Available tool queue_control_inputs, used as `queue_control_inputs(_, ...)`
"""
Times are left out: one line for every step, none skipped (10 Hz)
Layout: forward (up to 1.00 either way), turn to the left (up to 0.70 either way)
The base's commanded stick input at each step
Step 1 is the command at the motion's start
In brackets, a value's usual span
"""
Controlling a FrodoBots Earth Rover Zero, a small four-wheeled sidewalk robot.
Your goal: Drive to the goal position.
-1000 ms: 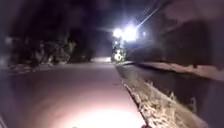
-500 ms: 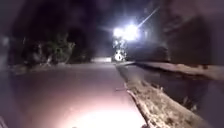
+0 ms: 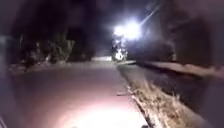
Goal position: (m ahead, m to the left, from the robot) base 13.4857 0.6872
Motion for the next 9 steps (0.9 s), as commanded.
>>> queue_control_inputs(0.7, -0.13)
queue_control_inputs(0.7, -0.03)
queue_control_inputs(0.7, 0.0)
queue_control_inputs(0.7, 0.0)
queue_control_inputs(0.7, 0.0)
queue_control_inputs(0.7, 0.0)
queue_control_inputs(0.7, 0.0)
queue_control_inputs(0.7, 0.0)
queue_control_inputs(0.7, 0.0)
